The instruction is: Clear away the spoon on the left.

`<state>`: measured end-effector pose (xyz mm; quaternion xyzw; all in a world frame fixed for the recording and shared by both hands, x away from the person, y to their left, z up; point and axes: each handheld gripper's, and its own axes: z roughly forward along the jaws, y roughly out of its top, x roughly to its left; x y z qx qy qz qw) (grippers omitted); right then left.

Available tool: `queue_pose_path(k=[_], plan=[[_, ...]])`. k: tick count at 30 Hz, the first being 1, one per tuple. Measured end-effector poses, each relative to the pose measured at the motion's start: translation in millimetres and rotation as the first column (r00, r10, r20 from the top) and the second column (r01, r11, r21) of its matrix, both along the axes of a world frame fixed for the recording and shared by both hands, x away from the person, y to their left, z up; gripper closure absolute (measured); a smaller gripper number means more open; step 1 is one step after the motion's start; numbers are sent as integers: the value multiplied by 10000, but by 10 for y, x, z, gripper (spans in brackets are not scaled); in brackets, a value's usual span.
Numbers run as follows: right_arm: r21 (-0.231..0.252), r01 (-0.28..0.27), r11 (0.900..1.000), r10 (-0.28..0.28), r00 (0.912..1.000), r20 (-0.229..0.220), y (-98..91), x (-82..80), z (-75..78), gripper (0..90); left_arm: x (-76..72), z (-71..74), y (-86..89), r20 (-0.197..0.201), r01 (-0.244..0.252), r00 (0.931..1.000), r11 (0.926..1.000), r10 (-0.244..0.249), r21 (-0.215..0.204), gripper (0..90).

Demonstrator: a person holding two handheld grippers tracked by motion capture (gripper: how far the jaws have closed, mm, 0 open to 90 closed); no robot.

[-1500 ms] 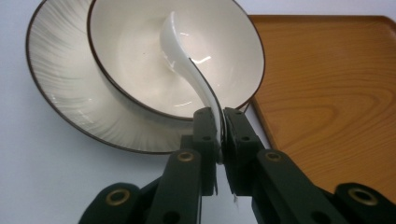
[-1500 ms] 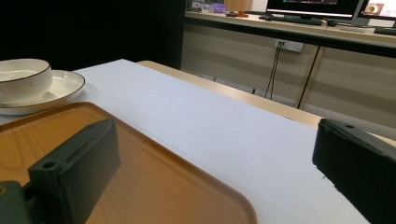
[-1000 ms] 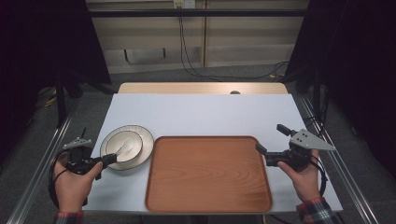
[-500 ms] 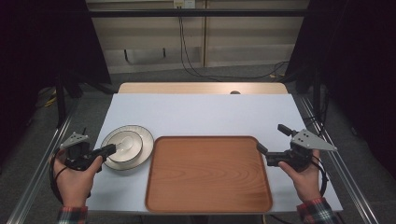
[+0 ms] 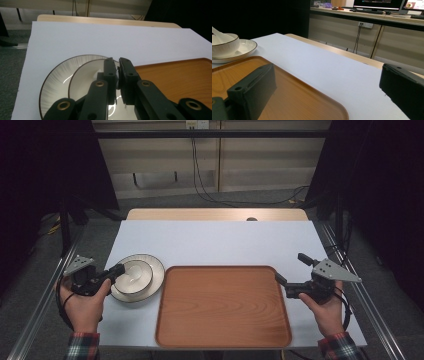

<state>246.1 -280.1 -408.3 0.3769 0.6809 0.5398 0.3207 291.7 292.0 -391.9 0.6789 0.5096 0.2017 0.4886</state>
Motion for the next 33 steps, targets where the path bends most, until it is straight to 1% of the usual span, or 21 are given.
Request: queue_pose_path(k=[2, 5, 6, 9, 10, 11, 12, 14, 16, 18, 19, 23, 26, 27, 29, 31, 32, 33], plan=[[17, 21, 10000, -21, 10000, -14, 2, -5, 2, 2, 22, -2, -15, 172, -97, 9998, 9999, 99, -115, 845], [51, -28, 10000, 28, 10000, 24, 2, -5, 2, 2, 70, -26, -37, 497, -128, 9987, 9998, 135, -149, 846], [49, -36, 10000, 36, 10000, 5, 0, -6, 2, 2, 82, -32, -40, 568, -92, 9983, 9997, 104, -222, 846], [16, -26, 10000, 26, 10000, -16, -2, -5, -1, 2, 119, -53, -63, 778, -260, 9966, 9991, 286, -340, 846], [39, -39, 10000, 39, 10000, -26, -2, -7, -1, 2, 133, -62, -65, 854, -267, 9959, 9992, 292, -309, 846], [33, -37, 10000, 37, 10000, -21, -3, -7, -1, 2, 146, -75, -75, 950, -352, 9947, 9983, 394, -454, 845], [23, -64, 10000, 64, 10000, -4, -7, -4, -2, 2, 157, -84, -70, 995, -270, 9945, 9987, 313, -443, 845], [11, -82, 10000, 82, 10000, 20, -14, -1, -4, 2, 180, -100, -77, 1112, -320, 9931, 9985, 369, -448, 844], [50, -10, 10000, 10, 10000, -32, -12, -6, -5, 2, 202, -114, -89, 1162, -453, 9919, 9977, 509, -498, 843], [35, -49, 10000, 49, 10000, -3, -11, -6, -4, 3, 213, -128, -97, 1197, -364, 9919, 9980, 423, -511, 842], [39, -45, 10000, 45, 10000, -8, -10, -6, -4, 2, 222, -137, -112, 1233, -409, 9912, 9976, 476, -563, 843], [35, 0, 10000, 0, 10000, -38, -7, -6, -7, 2, 255, -161, -148, 1397, -376, 9893, 9984, 430, -413, 845], [44, -33, 10000, 33, 10000, -35, -14, -9, -10, 1, 291, -175, -173, 1472, -447, 9878, 9980, 509, -453, 847], [68, 10, 10000, -9, 10000, -44, -14, -10, -11, 1, 305, -178, -177, 1470, -378, 9882, 9983, 439, -438, 847], [84, 13, 10000, -12, 10000, -60, -15, -11, -13, 0, 336, -183, -210, 1443, -346, 9886, 9979, 422, -547, 847], [93, 31, 10000, -30, 10000, -89, -13, -14, -16, 0, 363, -189, -239, 1454, -349, 9885, 9980, 423, -528, 849], [48, -101, 9999, 102, 9999, -76, -16, -14, -18, 0, 373, -193, -250, 1446, -343, 9886, 9977, 424, -582, 850], [62, -77, 10000, 77, 9999, -74, -14, -15, -19, 0, 388, -200, -264, 1465, -318, 9883, 9972, 415, -677, 850]])
